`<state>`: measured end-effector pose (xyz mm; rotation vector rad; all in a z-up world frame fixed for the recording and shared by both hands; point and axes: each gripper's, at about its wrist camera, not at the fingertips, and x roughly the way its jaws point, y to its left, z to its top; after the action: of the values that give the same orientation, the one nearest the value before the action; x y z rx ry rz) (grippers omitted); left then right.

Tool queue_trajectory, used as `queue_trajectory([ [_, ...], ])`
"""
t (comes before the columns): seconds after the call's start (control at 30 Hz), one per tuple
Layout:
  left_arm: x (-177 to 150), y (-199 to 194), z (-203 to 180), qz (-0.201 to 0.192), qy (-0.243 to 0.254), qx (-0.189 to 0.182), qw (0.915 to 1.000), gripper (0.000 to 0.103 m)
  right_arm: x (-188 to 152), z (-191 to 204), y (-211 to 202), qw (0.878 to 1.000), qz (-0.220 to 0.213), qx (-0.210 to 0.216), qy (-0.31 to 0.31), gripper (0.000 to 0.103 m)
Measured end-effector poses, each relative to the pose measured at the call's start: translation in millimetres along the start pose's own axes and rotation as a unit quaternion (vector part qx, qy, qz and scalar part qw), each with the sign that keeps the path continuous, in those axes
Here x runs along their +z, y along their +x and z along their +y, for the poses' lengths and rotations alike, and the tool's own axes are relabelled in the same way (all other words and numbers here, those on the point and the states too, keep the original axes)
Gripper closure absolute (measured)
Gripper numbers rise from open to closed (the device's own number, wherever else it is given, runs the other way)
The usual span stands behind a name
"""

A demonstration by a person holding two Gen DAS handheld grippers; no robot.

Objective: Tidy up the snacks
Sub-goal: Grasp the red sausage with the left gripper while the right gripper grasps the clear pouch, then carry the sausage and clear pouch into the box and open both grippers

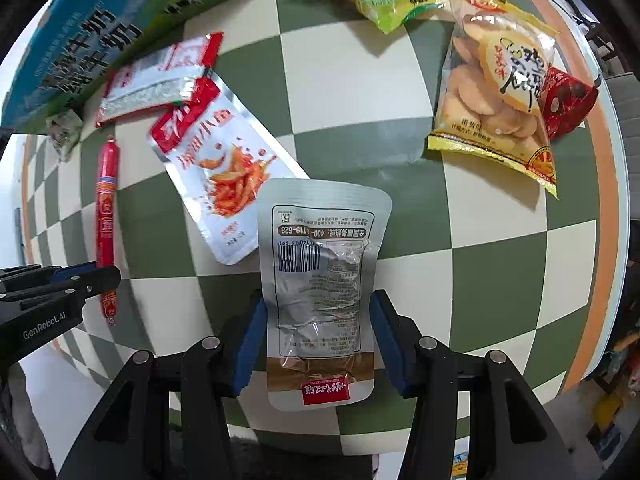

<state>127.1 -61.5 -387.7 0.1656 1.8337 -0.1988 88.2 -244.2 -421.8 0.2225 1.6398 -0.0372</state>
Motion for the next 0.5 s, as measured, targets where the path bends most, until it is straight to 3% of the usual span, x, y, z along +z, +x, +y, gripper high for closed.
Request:
queue_trajectory([
  [0.43,-11.2,-66.3,2.8,-0.038,-0.004,-0.041,0.9984,0.089,10.2,42.8,-56.6,0.997,-0.04,0.053,-0.039,0.048],
  [0.5,-11.3,-75.2,4.6,-0.041,-0.006,-0.05,0.9979,0.089,24.6,47.3,-59.9,0.996,-0.043,0.065,-0.043,0.048],
])
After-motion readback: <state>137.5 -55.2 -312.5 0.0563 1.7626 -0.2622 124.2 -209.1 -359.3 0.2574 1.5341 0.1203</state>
